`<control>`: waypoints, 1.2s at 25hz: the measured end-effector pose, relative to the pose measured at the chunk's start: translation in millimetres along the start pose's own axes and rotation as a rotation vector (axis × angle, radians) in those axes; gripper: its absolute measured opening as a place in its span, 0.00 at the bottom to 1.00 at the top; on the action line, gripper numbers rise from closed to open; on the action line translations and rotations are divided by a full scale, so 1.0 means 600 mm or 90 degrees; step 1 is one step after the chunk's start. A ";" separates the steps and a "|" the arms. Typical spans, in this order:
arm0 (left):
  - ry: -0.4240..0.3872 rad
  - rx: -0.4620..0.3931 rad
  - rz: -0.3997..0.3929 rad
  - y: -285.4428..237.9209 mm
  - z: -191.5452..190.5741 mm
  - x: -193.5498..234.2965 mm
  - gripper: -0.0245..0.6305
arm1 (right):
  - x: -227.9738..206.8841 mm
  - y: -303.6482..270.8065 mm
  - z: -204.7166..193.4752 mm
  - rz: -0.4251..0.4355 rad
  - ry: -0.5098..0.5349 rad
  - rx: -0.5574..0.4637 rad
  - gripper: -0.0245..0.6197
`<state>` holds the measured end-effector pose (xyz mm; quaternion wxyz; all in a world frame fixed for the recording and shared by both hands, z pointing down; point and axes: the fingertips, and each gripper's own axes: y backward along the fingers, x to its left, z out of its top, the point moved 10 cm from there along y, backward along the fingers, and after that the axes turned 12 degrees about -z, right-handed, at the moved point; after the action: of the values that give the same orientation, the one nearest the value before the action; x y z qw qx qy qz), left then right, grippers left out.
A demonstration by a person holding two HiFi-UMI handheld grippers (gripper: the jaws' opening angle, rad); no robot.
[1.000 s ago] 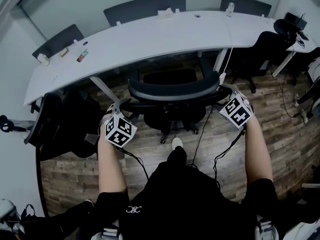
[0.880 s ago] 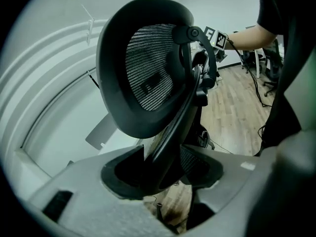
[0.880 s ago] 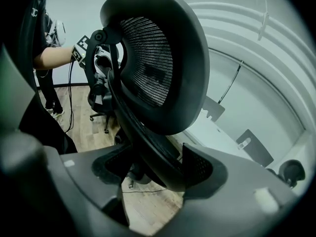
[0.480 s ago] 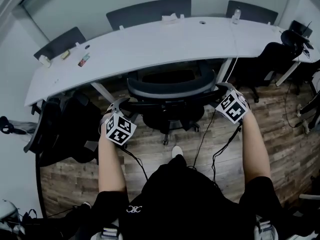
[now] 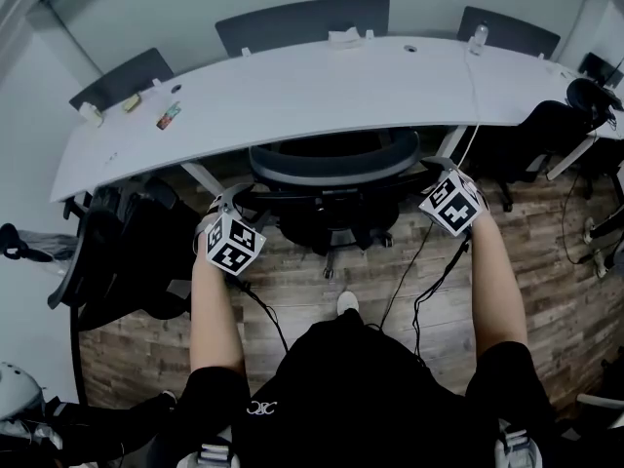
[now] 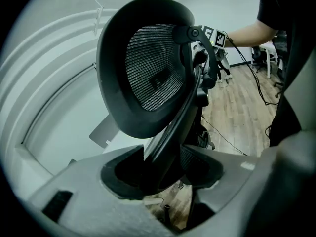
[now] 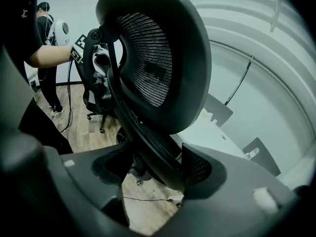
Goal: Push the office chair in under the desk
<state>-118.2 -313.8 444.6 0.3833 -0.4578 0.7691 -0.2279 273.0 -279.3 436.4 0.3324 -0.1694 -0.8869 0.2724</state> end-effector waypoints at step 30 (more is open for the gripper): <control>0.006 -0.022 0.033 -0.145 0.025 0.222 0.39 | -0.167 -0.218 0.088 0.012 0.030 0.001 0.52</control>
<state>-98.2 -472.2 445.8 0.3776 -0.4430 0.7864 -0.2068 293.7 -450.8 431.2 0.3507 -0.1834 -0.8771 0.2722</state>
